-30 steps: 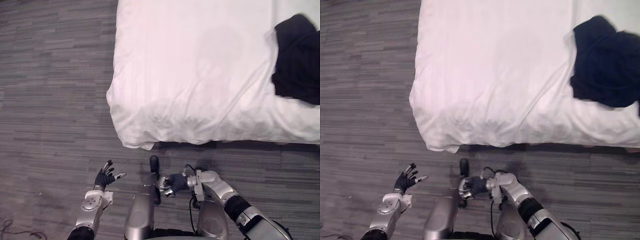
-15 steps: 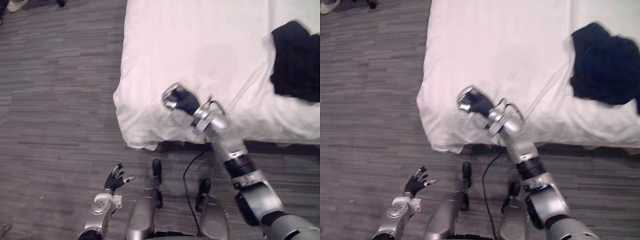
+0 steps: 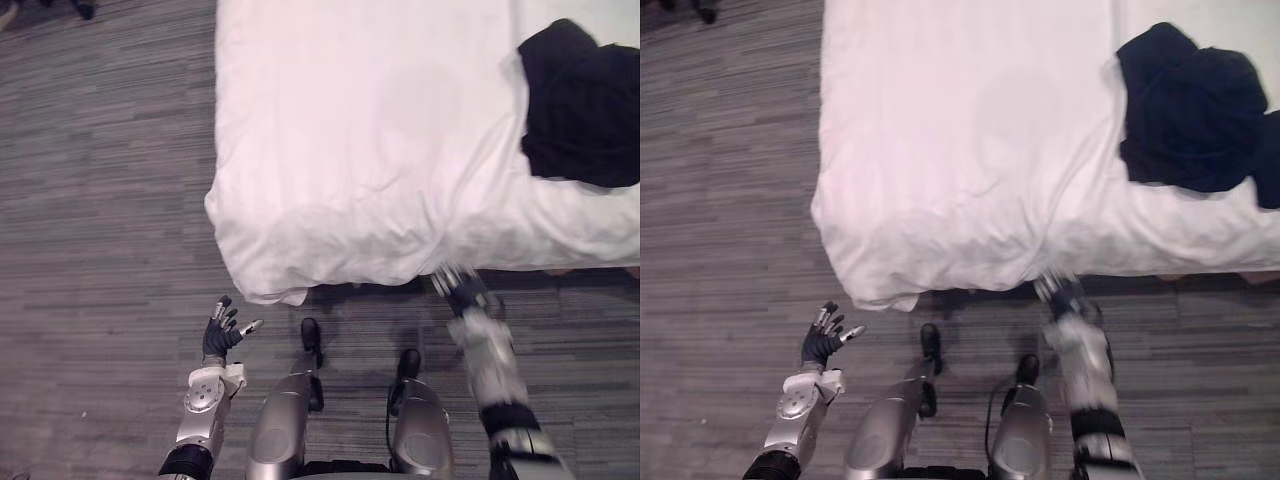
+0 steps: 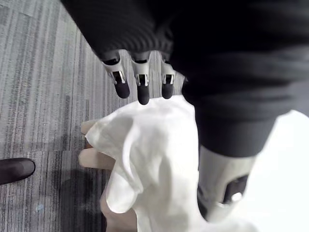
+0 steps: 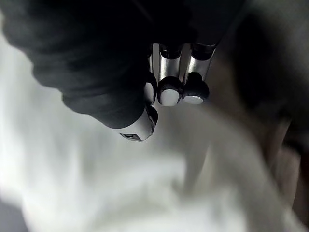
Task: Tidy the bed and pick cloth on bed and put in laundry
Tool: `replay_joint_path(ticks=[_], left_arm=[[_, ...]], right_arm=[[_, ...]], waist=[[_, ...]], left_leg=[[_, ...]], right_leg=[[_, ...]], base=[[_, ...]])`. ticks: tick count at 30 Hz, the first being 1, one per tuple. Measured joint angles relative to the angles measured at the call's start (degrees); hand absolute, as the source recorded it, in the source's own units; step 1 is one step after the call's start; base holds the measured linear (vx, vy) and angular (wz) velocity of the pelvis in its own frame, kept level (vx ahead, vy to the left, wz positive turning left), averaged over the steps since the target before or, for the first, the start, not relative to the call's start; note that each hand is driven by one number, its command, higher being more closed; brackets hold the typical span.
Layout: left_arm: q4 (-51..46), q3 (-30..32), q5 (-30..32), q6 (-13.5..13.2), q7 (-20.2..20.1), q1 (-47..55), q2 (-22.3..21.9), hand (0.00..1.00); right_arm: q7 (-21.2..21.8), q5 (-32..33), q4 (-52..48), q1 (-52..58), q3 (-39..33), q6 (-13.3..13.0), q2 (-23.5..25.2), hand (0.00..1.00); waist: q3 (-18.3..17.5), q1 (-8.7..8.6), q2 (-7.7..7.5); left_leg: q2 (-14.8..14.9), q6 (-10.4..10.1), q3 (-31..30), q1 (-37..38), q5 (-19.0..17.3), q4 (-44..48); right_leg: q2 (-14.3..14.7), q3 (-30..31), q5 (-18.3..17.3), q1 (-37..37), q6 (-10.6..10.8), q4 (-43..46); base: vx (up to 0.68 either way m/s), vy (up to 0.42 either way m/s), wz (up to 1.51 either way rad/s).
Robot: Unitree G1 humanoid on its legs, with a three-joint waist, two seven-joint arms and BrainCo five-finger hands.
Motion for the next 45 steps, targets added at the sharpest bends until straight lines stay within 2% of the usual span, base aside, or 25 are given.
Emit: replay_joint_path(ticks=[2, 6, 10, 11, 13, 14, 15, 16, 17, 18, 19, 20, 22, 25, 28, 29, 31, 33, 34, 35, 36, 38, 41, 44, 45], left_arm=[[4.9, 0.0, 2.0, 1.6, -0.6, 0.0, 0.1, 0.0], [9.9, 2.1, 5.0, 2.7, -0.8, 1.6, -0.3, 0.0], [13.7, 4.0, 7.4, 5.4, -1.0, 7.0, 1.3, 0.0], [15.3, 4.0, 7.5, 6.9, -1.0, 7.4, 2.8, 0.0], [17.4, 3.7, 7.5, 9.0, -1.0, 7.2, 4.3, 0.0], [18.2, 3.5, 7.8, 10.4, -1.1, 7.4, 4.9, 0.0], [19.5, 3.5, 9.1, 12.9, -1.2, 8.0, 6.1, 0.0], [19.7, 3.5, 9.8, 13.8, -1.2, 8.6, 6.4, 0.0], [19.6, 3.5, 9.8, 15.3, -1.4, 10.2, 6.2, 0.0], [19.6, 3.7, 9.8, 15.8, -1.6, 11.2, 5.8, 0.0], [19.4, 3.4, 9.8, 16.0, -3.6, 12.9, 4.4, 0.0], [17.8, 1.7, 8.1, 15.5, -5.6, 13.6, 1.9, 0.0], [16.5, 1.2, 4.9, 13.0, -5.1, 13.8, 0.0, 0.0], [16.0, 0.7, 2.8, 9.3, -5.1, 12.6, 0.2, 0.0], [16.5, 1.0, 1.4, 8.5, -4.8, 13.1, -1.0, 0.0], [16.8, 1.2, 0.6, 8.6, -4.4, 12.5, 0.1, 0.0], [17.6, 0.9, 0.6, 8.7, -4.2, 9.9, 0.8, 0.0], [17.6, -2.2, 0.5, 8.8, -5.1, 7.1, -0.4, 0.0], [17.4, -3.6, 0.5, 8.7, -5.4, 6.8, -0.3, 0.0], [17.4, -4.8, 0.7, 8.7, -5.5, 5.5, -0.6, 0.0], [17.6, -4.9, 0.7, 9.2, -5.2, 4.7, -0.9, 0.0], [17.7, -5.9, 0.8, 9.7, -5.1, 4.8, -1.0, 0.0], [17.7, -6.3, 0.7, 10.6, -4.9, 4.6, -1.0, 0.0], [18.7, -3.4, 1.3, 11.7, -4.0, 4.3, -2.2, 0.0], [18.7, -2.2, 1.5, 12.0, -4.1, 4.3, -2.4, 0.0]], right_arm=[[0.1, -1.0, 5.4, 3.3, -3.5, 1.8, 2.3, 0.0], [1.2, -1.9, 11.5, 7.7, -6.2, 2.8, 7.5, 0.0], [4.0, -7.0, 13.3, 6.4, -1.8, 2.8, 9.0, 0.0], [4.1, -8.3, 13.4, 6.5, -1.6, 2.0, 8.5, 0.0], [4.1, -11.0, 13.6, 6.5, -0.6, 2.2, 7.1, 0.0], [4.0, -12.4, 13.6, 6.7, 0.3, 2.3, 6.2, 0.0], [3.9, -12.7, 14.0, 6.8, 1.8, 2.6, 6.7, 0.0], [3.9, -13.0, 14.1, 6.8, 2.7, 2.7, 6.8, 0.0], [3.8, -14.5, 13.7, 6.8, 3.2, 2.6, 6.5, 0.0], [3.8, -14.9, 13.0, 6.9, 3.8, 2.6, 6.5, 0.0], [3.6, -15.0, 11.6, 6.7, 5.1, 2.4, 5.7, 0.0], [3.6, -17.2, 11.0, 5.4, 4.9, 1.7, 5.1, 0.0], [3.6, -22.6, 14.0, 2.2, 7.5, 1.1, 3.3, 0.0], [3.2, -26.0, 13.0, 2.9, 9.8, 0.3, 2.7, 0.0], [3.4, -26.1, 12.6, 4.1, 10.3, 0.1, 1.3, 0.0], [3.4, -26.1, 12.9, 4.7, 10.9, -0.2, 2.2, 0.0], [3.4, -27.0, 14.3, 6.6, 11.5, -0.5, 3.1, 0.0], [3.4, -28.2, 15.4, 7.7, 11.7, -0.5, 3.5, 0.0], [3.4, -28.2, 15.5, 8.2, 11.7, -0.6, 3.5, 0.0], [3.5, -28.1, 16.3, 6.9, 11.7, -0.6, 3.6, 0.0], [3.9, -27.9, 17.6, 5.5, 12.0, -0.8, 3.5, 0.0], [3.9, -27.8, 17.5, 4.9, 12.2, -1.2, 3.6, 0.0], [3.9, -26.3, 18.6, 4.2, 13.8, -1.8, 3.5, 0.0], [3.6, -25.5, 18.8, 3.7, 13.5, -2.7, 3.1, 0.0], [3.5, -25.6, 18.6, 3.8, 13.4, -2.8, 3.1, 0.0]], waist=[[-3.5, -0.9, -1.75], [-8.3, -1.44, -1.98], [-10.5, -0.25, 0.44], [-11.0, 0.15, 0.96], [-11.5, -0.57, 1.78], [-11.9, -1.52, 2.34], [-11.9, -1.4, 1.2], [-11.9, -1.34, 0.73], [-12.0, -1.13, 0.9], [-12.2, -0.59, 1.4], [-12.4, 0.98, 2.07], [-12.5, 2.42, 3.09], [-12.4, 4.7, 2.87], [-13.0, 4.33, 2.14], [-15.7, 5.71, 5.35], [-16.2, 4.02, 3.3], [-16.7, 3.44, -0.07], [-18.0, 3.24, -1.04], [-18.1, 3.1, -1.07], [-17.1, 3.48, -1.92], [-16.5, 3.17, -2.57], [-16.2, 2.37, -1.88], [-16.1, 2.0, -2.06], [-15.2, 1.44, -1.07], [-15.1, 1.44, -1.01]], left_leg=[[1.0, -1.3, 3.5, 3.5, -1.1, 0.0], [3.4, -3.3, 9.7, 8.5, -2.8, -0.4], [8.0, -7.0, 25.1, 15.8, -5.1, -0.3], [8.9, -8.5, 30.2, 18.1, -5.1, 0.0], [10.0, -9.3, 33.2, 19.4, -4.6, 0.0], [11.6, -10.4, 34.5, 19.9, -4.9, 2.3], [16.7, -11.4, 33.6, 19.4, -6.4, 14.6], [19.0, -10.9, 31.3, 18.7, -6.7, 20.7], [23.6, -5.3, 23.0, 15.2, -5.4, 34.0], [24.8, -0.4, 16.8, 12.3, -3.2, 40.1], [23.4, 3.1, 3.4, 5.7, -1.6, 49.9], [18.5, -0.1, -6.7, 0.6, -8.9, 57.0], [9.9, -0.4, -14.4, -3.9, -17.1, 58.6], [6.8, 1.0, -15.5, -5.0, -18.6, 41.3], [7.8, -1.8, -16.5, -4.8, -16.3, 24.2], [6.9, -1.5, -15.0, -3.9, -15.9, 22.8], [2.8, -1.0, -15.2, -4.3, -15.6, 22.9], [-1.4, 3.3, -14.7, -3.7, -15.2, 23.4], [-2.3, 3.8, -13.9, -2.9, -16.5, 23.6], [-3.7, 2.3, -13.4, -0.5, -17.7, 22.2], [-4.1, 3.0, -13.2, 2.3, -17.6, 20.2], [-2.8, 3.5, -13.3, 5.4, -17.4, 18.0], [0.8, 2.0, -13.5, 8.6, -18.9, 16.0], [4.7, -1.0, -13.5, 11.3, -21.1, 15.0], [5.2, -1.6, -13.5, 11.9, -21.9, 15.0]], right_leg=[[1.1, 3.2, 0.1, 1.8, -0.1, -1.0], [3.2, 5.4, -0.2, 3.3, -1.5, -2.1], [1.1, -13.2, 1.1, 3.1, -9.4, -1.3], [0.5, -18.3, 4.1, 3.0, -8.8, -0.9], [2.0, -17.2, 4.7, 2.0, -5.4, -0.1], [3.3, -15.6, 3.6, 1.3, -5.8, 0.9], [4.4, -12.9, 2.5, 1.8, -6.9, 1.5], [4.9, -11.4, 2.2, 2.5, -7.4, 1.5], [6.6, -8.4, 1.4, 3.8, -7.9, 1.5], [7.7, -6.4, 1.2, 3.8, -8.4, 1.7], [9.6, -1.5, 0.3, 2.9, -9.7, 2.4], [11.1, 4.5, 0.2, 1.4, -10.6, 3.3], [13.8, 12.9, 0.6, 0.9, -11.4, 3.9], [16.0, 16.9, 0.3, 3.2, -11.0, 3.6], [20.2, 21.0, 0.8, 2.2, -9.5, 4.0], [19.0, 20.2, -2.4, 0.7, -7.4, 13.7], [14.7, 20.2, -10.5, 3.8, -8.4, 11.2], [10.5, 18.4, -12.3, 3.4, -7.1, 11.0], [9.3, 16.7, -13.3, 3.5, -6.0, 12.8], [7.4, 14.1, -14.1, -0.4, -4.0, 24.8], [6.4, 11.6, -13.1, -4.6, -4.6, 34.6], [6.8, 7.7, -13.8, -5.5, -5.7, 34.3], [8.6, 1.0, -10.6, -6.0, -6.0, 16.6], [8.9, 0.9, 4.3, -7.3, -4.8, -5.5], [8.8, 1.9, 5.7, -7.7, -4.2, -6.9]], base=[[0.11, -0.026, -0.84], [0.03, -0.053, -0.77], [0.04, -0.013, -1.97], [0.09, -0.074, -1.83], [0.07, -0.155, -1.28], [0.11, -0.21, -1.06], [0.11, -0.162, -0.96], [0.12, -0.213, -1.15], [0.05, -0.148, -1.02], [0.08, -0.117, -1.72], [0.1, 0.002, -2.14], [0.11, 0.049, -2.39], [0.09, 0.112, -2.52], [0.08, 0.142, -1.83], [0.13, 0.161, -1.48], [0.27, 0.129, -1.0], [0.22, 0.079, 0.06], [0.14, 0.157, 0.31], [0.19, 0.093, 0.16], [0.2, 0.078, 0.04], [0.24, 0.068, 0.01], [0.2, 0.049, 0.06], [0.29, -0.042, 0.01], [0.44, -0.15, -0.06], [0.45, -0.258, -0.05]])
